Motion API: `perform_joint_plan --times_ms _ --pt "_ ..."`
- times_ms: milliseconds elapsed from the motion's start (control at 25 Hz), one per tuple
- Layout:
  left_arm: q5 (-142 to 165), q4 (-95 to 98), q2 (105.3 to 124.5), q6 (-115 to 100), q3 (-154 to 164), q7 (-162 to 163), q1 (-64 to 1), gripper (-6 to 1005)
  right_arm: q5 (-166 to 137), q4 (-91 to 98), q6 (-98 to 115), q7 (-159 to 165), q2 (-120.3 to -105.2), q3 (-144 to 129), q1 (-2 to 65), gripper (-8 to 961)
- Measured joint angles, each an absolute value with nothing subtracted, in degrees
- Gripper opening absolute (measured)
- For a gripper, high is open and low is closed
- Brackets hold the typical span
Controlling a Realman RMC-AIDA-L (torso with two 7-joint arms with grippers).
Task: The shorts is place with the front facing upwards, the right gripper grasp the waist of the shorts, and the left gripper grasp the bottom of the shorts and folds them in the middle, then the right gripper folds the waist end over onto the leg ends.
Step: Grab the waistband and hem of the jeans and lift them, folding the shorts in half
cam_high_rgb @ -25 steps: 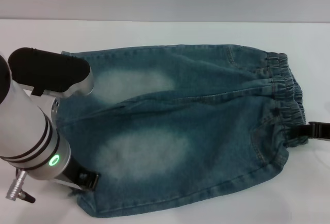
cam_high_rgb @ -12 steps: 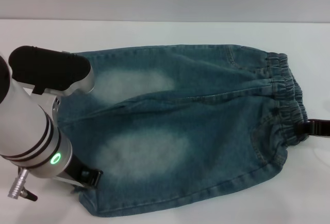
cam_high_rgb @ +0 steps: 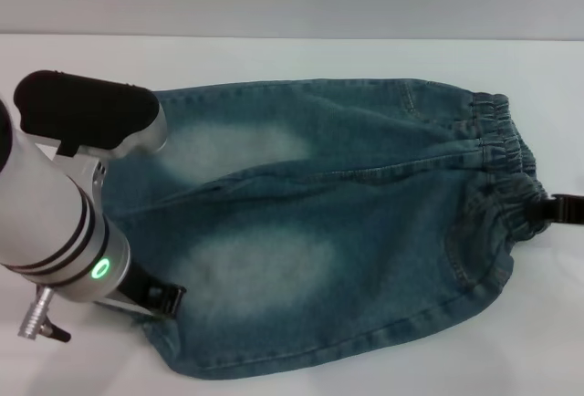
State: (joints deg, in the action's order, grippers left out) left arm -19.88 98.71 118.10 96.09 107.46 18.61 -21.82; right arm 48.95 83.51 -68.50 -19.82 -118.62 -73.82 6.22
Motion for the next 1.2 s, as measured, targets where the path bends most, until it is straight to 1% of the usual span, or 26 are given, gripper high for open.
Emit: perform_joint_plan --times_ms 320,520,600,1000,1200 --pt "-19.4 98.7 118.05 89.9 102.8 15.8 -20.6 136 52.5 84.8 -66.5 -23.3 -118.87 -70.8 6.1 5" --pt "-19.4 98.6 118.00 83.3 100.1 13.5 -19.9 142 57.0 84.2 -62.4 -27.2 -118.88 -69.3 6.3 5" --pt "-19.8 98.2 118.03 77.6 97.8 11.9 -19.3 145 58.6 83.4 -60.9 -28.4 -118.89 -68.6 6.6 5" --pt "-20.8 91.1 117.96 59.9 91.2 7.5 -20.2 157 71.7 74.4 -47.3 -34.8 -118.87 -64.1 7.5 4" --pt "-22.3 87.0 117.99 54.1 90.8 7.4 -20.6 163 77.4 66.8 -43.4 -36.4 -118.76 -61.2 10.0 4"
